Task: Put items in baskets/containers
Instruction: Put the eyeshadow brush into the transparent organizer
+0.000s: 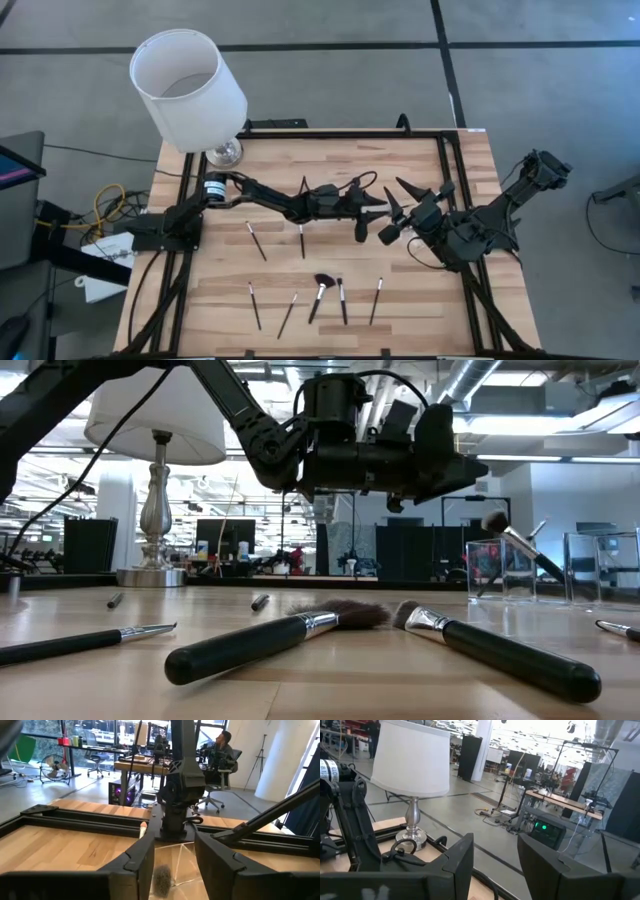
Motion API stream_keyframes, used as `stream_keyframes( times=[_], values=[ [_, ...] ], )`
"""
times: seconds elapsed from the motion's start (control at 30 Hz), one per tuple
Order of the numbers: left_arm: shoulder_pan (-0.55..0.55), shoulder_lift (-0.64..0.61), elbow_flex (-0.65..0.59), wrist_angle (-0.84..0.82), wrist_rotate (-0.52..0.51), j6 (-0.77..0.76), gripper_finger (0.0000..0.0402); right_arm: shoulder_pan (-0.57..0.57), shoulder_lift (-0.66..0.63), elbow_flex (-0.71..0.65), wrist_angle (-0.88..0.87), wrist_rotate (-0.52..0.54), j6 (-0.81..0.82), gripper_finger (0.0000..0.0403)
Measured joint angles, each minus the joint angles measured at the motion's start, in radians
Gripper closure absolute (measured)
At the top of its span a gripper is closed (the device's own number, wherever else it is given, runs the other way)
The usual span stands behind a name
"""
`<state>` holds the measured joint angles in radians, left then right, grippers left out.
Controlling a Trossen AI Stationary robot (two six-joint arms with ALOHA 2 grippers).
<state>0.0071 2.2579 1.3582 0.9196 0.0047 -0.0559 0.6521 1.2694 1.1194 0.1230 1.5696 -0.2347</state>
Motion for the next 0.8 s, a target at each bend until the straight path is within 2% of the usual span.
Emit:
stream_keyframes(
  times=[0.1,0.23,0.33,0.47,0.53,0.6,0.7,0.8],
  values=[
    [0.001,-0.043,-0.004,-0.052,0.012,0.0,0.0263,0.0,0.0,0.0,0.0,0.0,0.014,0.026],
    [0.003,-0.202,-0.056,-0.181,0.078,0.003,0.0266,0.018,0.0,0.0,0.0,0.0,0.025,0.0258],
    [0.012,-0.38,-0.141,-0.288,0.131,0.067,0.0266,0.046,0.0,0.0,-0.01,-0.001,0.027,0.0258],
    [0.038,-0.679,-0.294,-0.437,0.131,0.133,0.0266,0.076,0.0,0.0,-0.064,-0.01,0.116,0.027],
    [0.057,-0.845,-0.378,-0.484,0.131,0.135,0.0266,0.078,0.0,0.001,-0.129,-0.073,0.199,0.0281],
    [0.075,-1.02,-0.469,-0.541,0.13,0.134,0.0266,0.063,0.0,0.001,-0.212,-0.183,0.305,0.0293],
    [0.093,-1.257,-0.606,-0.613,0.131,0.128,0.0267,0.005,0.01,0.001,-0.362,-0.356,0.522,0.0315],
    [0.095,-1.441,-0.766,-0.635,0.127,0.068,0.0278,-0.066,0.048,0.001,-0.49,-0.467,0.681,0.0341]
  ],
)
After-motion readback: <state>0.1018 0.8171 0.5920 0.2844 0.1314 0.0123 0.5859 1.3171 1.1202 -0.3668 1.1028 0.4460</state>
